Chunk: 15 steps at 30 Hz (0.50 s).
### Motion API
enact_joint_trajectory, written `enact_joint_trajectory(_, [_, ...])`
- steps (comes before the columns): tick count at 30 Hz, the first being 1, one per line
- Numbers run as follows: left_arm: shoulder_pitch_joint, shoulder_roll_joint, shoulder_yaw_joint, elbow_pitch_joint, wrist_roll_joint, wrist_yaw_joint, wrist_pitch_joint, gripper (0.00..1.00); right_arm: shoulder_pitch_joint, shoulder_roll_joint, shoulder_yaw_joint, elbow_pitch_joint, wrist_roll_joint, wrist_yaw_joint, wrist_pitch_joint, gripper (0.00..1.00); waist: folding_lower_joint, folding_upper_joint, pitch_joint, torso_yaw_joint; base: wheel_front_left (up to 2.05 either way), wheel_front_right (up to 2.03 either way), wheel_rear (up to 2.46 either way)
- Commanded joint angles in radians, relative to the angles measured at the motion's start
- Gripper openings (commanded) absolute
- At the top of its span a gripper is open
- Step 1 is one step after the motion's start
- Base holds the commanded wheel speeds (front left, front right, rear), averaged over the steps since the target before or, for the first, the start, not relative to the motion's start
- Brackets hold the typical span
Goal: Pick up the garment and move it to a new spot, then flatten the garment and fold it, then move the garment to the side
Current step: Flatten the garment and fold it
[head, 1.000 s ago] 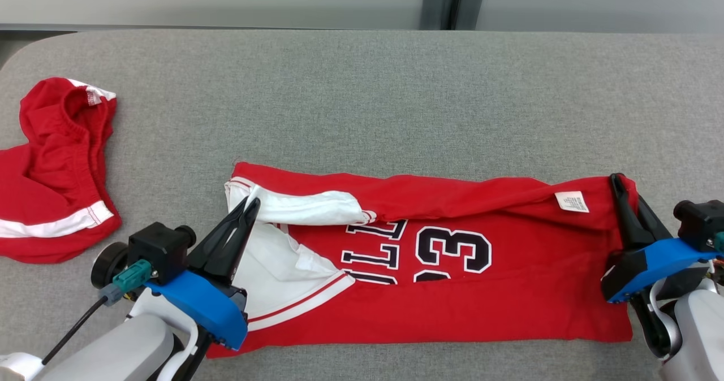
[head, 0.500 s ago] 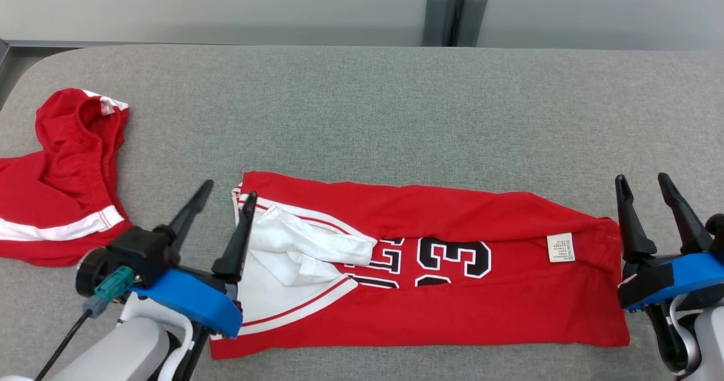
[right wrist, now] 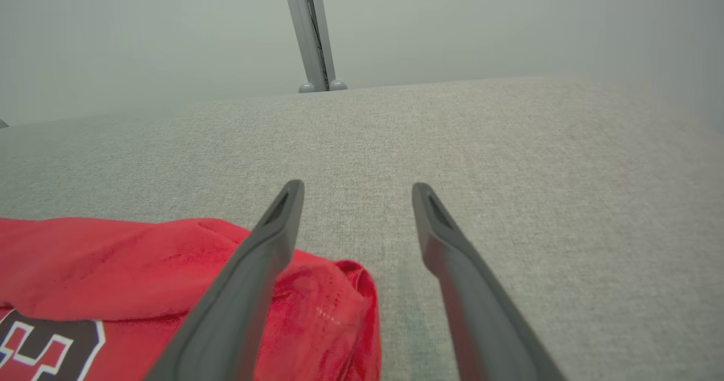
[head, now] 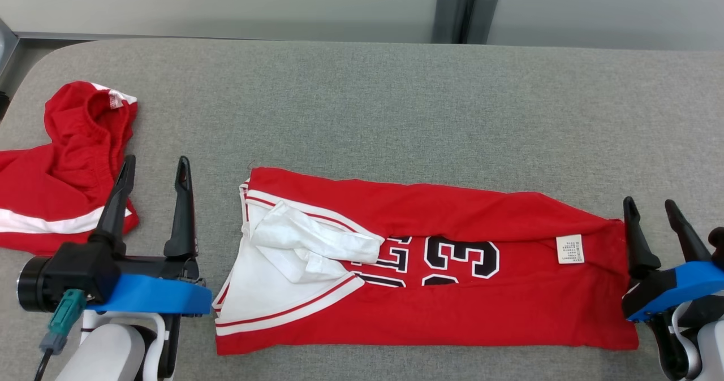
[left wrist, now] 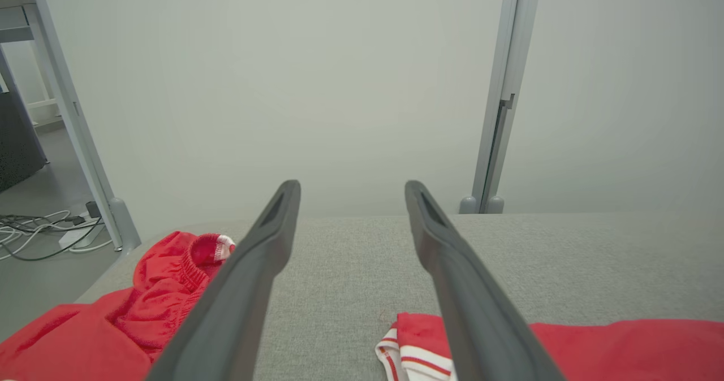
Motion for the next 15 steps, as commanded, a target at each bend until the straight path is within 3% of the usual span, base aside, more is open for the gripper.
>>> enact_joint_trajectory(1, [0.022, -0.016, 0.033, -0.007, 0.027, -0.008, -0.005, 1.00, -0.014, 0.006, -0.006, 0.014, -0.008, 0.000, 0.009, 1.00, 0.0000, 0.0000, 0.003, 0.002, 0.00, 0.00, 0.00])
enact_joint_trajectory(15, [0.129, -0.211, 0.319, 0.018, 0.242, -0.115, -0.005, 1.00, 0.012, 0.048, 0.003, 0.139, 0.008, 0.000, 0.069, 1.00, 0.0000, 0.0000, 0.017, 0.013, 0.00, 0.00, 0.00])
